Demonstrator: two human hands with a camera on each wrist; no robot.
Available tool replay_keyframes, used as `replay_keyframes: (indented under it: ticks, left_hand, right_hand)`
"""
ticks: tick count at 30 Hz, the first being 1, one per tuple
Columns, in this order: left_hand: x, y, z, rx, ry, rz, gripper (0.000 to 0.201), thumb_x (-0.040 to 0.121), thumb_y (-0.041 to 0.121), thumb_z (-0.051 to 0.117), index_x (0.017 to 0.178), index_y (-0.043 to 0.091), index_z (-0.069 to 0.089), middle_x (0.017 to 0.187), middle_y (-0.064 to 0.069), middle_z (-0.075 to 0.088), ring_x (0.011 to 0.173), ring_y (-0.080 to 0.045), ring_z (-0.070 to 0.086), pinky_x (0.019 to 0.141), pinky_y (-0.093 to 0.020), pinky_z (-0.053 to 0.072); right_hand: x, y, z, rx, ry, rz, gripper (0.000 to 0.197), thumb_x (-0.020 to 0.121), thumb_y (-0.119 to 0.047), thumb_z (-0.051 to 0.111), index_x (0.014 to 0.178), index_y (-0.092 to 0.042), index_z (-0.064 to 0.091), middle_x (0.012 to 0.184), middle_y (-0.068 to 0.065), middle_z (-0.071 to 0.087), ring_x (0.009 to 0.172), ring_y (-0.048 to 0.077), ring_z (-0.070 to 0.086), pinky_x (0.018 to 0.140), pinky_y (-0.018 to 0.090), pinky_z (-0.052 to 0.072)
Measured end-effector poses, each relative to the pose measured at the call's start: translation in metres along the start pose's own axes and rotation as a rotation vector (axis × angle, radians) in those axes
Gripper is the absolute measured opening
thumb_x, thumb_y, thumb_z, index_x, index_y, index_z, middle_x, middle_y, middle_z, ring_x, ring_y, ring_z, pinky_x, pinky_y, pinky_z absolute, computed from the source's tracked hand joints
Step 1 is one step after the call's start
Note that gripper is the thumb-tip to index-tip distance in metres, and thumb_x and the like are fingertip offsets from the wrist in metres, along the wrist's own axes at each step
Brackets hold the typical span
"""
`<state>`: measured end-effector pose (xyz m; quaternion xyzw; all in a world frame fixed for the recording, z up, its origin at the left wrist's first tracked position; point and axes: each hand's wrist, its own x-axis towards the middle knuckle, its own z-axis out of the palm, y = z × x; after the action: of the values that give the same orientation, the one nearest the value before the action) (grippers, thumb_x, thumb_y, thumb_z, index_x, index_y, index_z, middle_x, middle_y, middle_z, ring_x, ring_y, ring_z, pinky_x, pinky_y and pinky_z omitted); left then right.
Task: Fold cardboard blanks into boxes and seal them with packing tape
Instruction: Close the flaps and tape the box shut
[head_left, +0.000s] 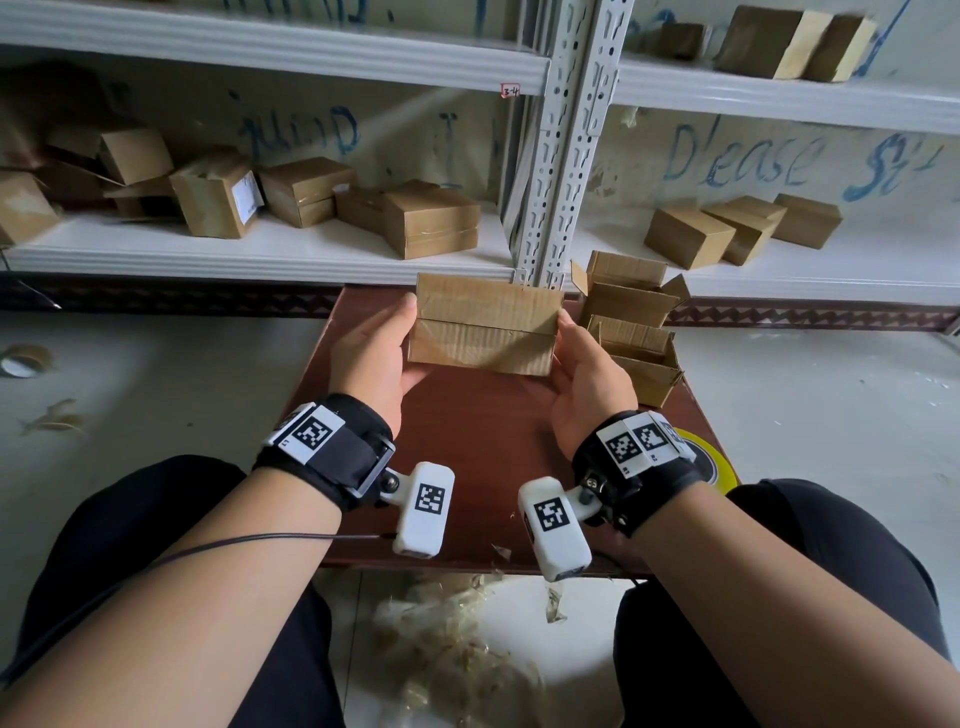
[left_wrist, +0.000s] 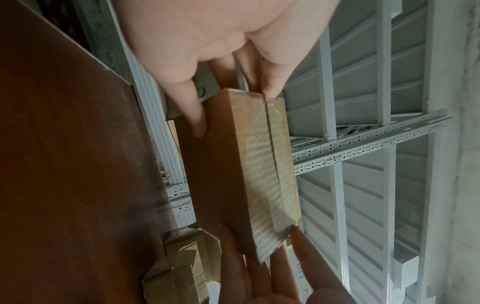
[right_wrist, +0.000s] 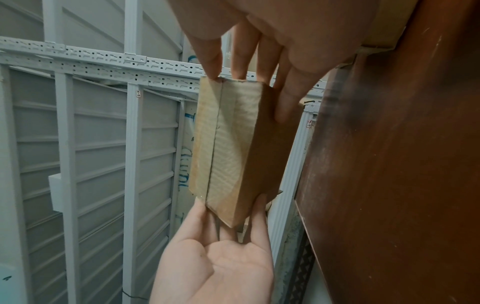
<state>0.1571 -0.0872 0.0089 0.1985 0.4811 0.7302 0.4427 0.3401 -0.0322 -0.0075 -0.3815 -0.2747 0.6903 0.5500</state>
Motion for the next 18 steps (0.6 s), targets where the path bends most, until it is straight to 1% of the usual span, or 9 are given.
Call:
replay_keyframes:
  ticks: [3,6,9,11,13,15,18]
  left_hand:
    - [0.003,0.000,-0.003,-0.036,-0.036,-0.049,0.011,0.094,0.021,0.076,0.103,0.025,0.081,0.111,0.005,0.079,0.113,-0.017,0.071,0.097,-0.052,0.058]
    - [0.005,0.001,-0.004,-0.071,-0.078,-0.083,0.015,0.094,0.019,0.076,0.108,0.023,0.080,0.117,0.001,0.078,0.118,-0.023,0.069,0.099,-0.053,0.057]
    - [0.009,-0.002,-0.006,-0.061,-0.080,-0.071,0.019,0.095,0.020,0.074,0.113,0.024,0.079,0.122,0.002,0.076,0.123,-0.024,0.067,0.103,-0.054,0.054]
    - [0.012,-0.005,-0.008,-0.052,-0.086,-0.065,0.024,0.096,0.020,0.071,0.118,0.026,0.078,0.125,0.003,0.075,0.125,-0.024,0.065,0.105,-0.054,0.052]
    - [0.014,-0.007,-0.009,-0.050,-0.093,-0.061,0.027,0.097,0.018,0.068,0.120,0.028,0.077,0.127,0.003,0.074,0.128,-0.024,0.063,0.106,-0.054,0.052]
    - [0.017,-0.007,-0.010,-0.055,-0.108,-0.061,0.028,0.098,0.016,0.066,0.121,0.029,0.077,0.130,0.002,0.072,0.130,-0.024,0.061,0.107,-0.055,0.050]
    - [0.020,-0.007,-0.010,-0.079,-0.131,-0.067,0.032,0.100,0.011,0.060,0.124,0.027,0.075,0.134,0.000,0.070,0.132,-0.024,0.059,0.109,-0.056,0.047]
  right_hand:
    - [-0.001,0.000,0.001,0.003,0.016,0.005,0.028,0.096,-0.026,0.074,0.120,-0.012,0.075,0.116,0.010,0.078,0.110,0.026,0.075,0.087,0.043,0.063]
    - [-0.001,-0.003,0.000,0.003,0.013,0.002,0.027,0.098,-0.026,0.072,0.121,-0.013,0.075,0.117,0.009,0.078,0.110,0.026,0.075,0.080,0.040,0.063]
    - [-0.001,-0.004,0.001,-0.021,0.005,0.006,0.022,0.100,-0.025,0.067,0.119,-0.016,0.076,0.120,0.008,0.077,0.111,0.026,0.074,0.082,0.040,0.063]
    - [-0.002,-0.004,0.002,-0.028,0.001,0.017,0.022,0.102,-0.023,0.064,0.119,-0.016,0.075,0.122,0.008,0.076,0.108,0.024,0.074,0.080,0.038,0.064]
    - [-0.004,-0.003,0.003,-0.018,-0.013,0.032,0.021,0.104,-0.021,0.061,0.119,-0.013,0.074,0.121,0.009,0.077,0.104,0.024,0.075,0.077,0.035,0.064]
    - [-0.005,-0.002,0.004,-0.005,-0.029,0.035,0.022,0.105,-0.020,0.059,0.119,-0.012,0.074,0.119,0.009,0.077,0.107,0.024,0.074,0.074,0.032,0.064]
    - [-0.006,-0.002,0.005,-0.001,-0.048,0.026,0.025,0.107,-0.020,0.056,0.125,-0.014,0.073,0.123,0.006,0.077,0.113,0.021,0.073,0.076,0.031,0.064]
